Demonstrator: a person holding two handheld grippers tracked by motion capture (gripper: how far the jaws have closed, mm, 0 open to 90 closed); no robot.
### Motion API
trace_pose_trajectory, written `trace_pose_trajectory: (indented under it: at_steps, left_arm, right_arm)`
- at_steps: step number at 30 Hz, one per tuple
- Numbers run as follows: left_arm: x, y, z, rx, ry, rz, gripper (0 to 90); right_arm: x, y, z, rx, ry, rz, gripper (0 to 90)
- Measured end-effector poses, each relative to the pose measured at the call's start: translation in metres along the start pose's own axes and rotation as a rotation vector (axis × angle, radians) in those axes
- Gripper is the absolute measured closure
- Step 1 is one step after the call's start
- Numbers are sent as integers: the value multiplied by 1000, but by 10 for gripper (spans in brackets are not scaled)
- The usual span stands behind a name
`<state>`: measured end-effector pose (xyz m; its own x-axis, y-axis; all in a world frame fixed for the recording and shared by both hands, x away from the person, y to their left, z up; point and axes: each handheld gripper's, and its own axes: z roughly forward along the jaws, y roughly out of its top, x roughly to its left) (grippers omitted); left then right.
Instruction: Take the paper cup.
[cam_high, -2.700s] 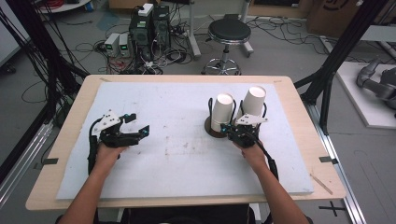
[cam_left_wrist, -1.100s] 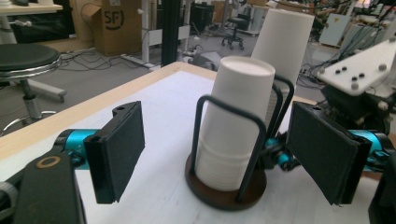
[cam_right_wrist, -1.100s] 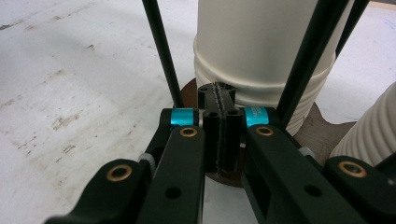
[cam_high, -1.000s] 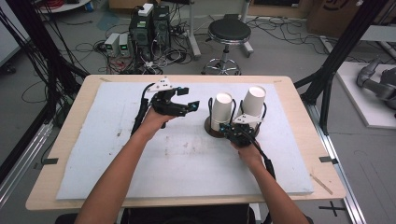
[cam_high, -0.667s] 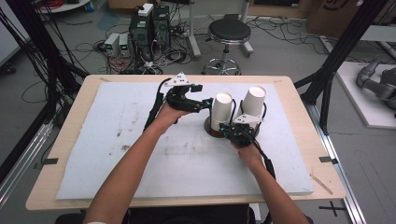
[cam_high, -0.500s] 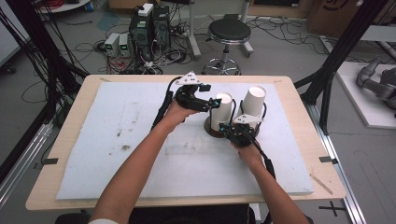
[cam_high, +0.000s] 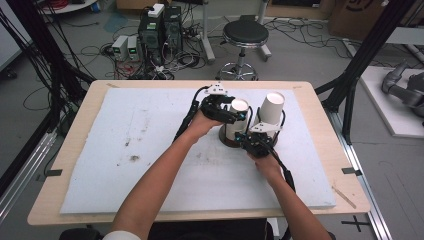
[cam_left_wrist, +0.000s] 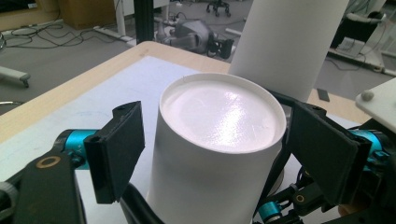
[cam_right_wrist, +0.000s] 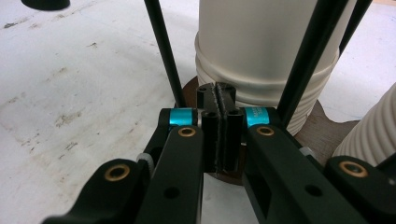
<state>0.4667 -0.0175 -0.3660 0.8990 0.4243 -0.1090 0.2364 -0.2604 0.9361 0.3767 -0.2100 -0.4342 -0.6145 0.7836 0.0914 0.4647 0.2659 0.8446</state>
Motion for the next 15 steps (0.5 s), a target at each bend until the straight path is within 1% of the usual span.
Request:
trace_pose_trajectory:
  at_steps: [6, 8, 12, 15]
  left_arm:
    - [-3, 2, 8, 23, 6, 11, 202]
    - [-4, 3, 10, 28, 11, 24, 212]
    - [-4, 4, 10, 24, 16, 22, 253]
    - [-3, 5, 7, 23, 26, 31, 307]
  right_arm:
    - [0, 0, 0, -2, 0, -7, 899]
    - [0, 0, 0, -2, 1, -7, 898]
    - [0, 0, 0, -2, 1, -8, 893]
    - [0, 0, 0, -1, 2, -8, 893]
